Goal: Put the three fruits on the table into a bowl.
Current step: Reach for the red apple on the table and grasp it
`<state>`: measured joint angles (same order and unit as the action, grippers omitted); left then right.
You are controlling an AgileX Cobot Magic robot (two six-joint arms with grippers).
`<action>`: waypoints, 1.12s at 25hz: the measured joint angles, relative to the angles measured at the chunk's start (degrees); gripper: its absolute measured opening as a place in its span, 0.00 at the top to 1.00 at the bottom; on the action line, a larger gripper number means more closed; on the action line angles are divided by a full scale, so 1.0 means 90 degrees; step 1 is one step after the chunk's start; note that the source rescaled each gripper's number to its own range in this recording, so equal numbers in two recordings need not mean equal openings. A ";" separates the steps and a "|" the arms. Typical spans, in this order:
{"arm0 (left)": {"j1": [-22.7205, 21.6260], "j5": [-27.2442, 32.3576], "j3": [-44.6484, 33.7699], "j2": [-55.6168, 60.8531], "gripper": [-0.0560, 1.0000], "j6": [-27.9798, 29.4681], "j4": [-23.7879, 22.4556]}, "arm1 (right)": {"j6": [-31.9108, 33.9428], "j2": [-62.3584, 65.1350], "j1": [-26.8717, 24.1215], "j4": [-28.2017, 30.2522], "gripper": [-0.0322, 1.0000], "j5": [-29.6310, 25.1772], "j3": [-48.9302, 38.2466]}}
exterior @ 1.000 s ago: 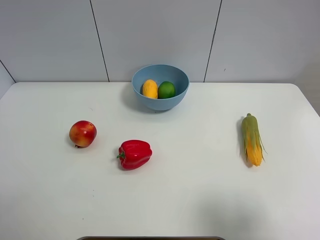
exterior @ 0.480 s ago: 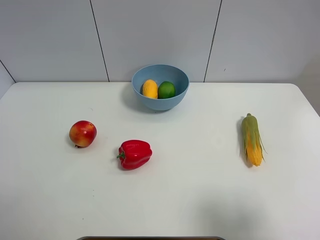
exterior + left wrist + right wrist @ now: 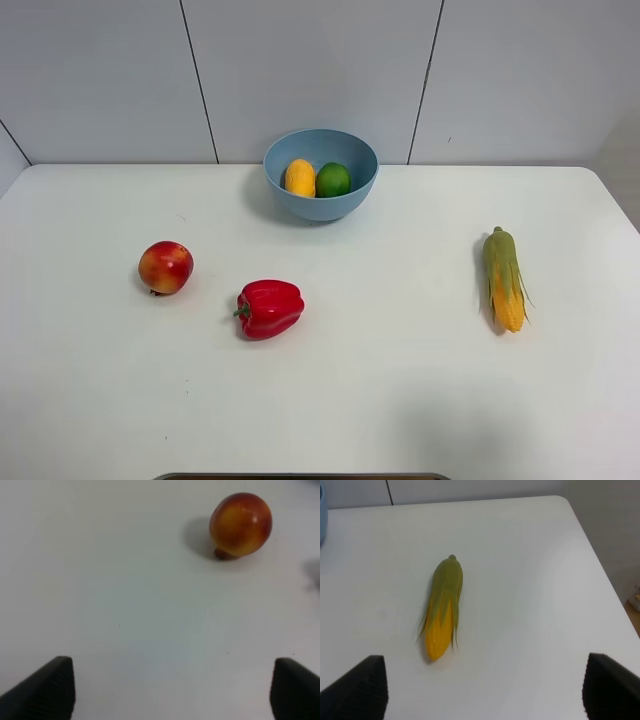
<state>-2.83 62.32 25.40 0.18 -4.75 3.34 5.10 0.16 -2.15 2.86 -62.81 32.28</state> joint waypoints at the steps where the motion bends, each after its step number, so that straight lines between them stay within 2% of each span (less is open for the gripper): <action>1: 0.0000 0.0000 0.0000 0.0000 0.80 0.0000 0.0000 | 0.0000 0.0000 0.0000 0.0000 0.48 0.0000 0.0000; 19: -0.0005 -0.0031 0.0076 -0.0139 0.79 0.0168 0.0057 | 0.0000 0.0000 0.0000 0.0000 0.48 0.0000 0.0000; 23: -0.0005 -0.0248 0.0544 -0.1198 0.79 0.0143 0.0076 | 0.0000 0.0000 0.0000 0.0000 0.48 0.0000 0.0000; 28: -0.0005 -0.0371 0.1698 -0.3502 0.80 -0.0323 0.0125 | 0.0000 0.0000 0.0000 0.0000 0.48 0.0000 0.0000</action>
<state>-2.87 58.99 40.68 -31.34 -7.65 4.46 5.10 0.16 -2.15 2.86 -62.81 32.28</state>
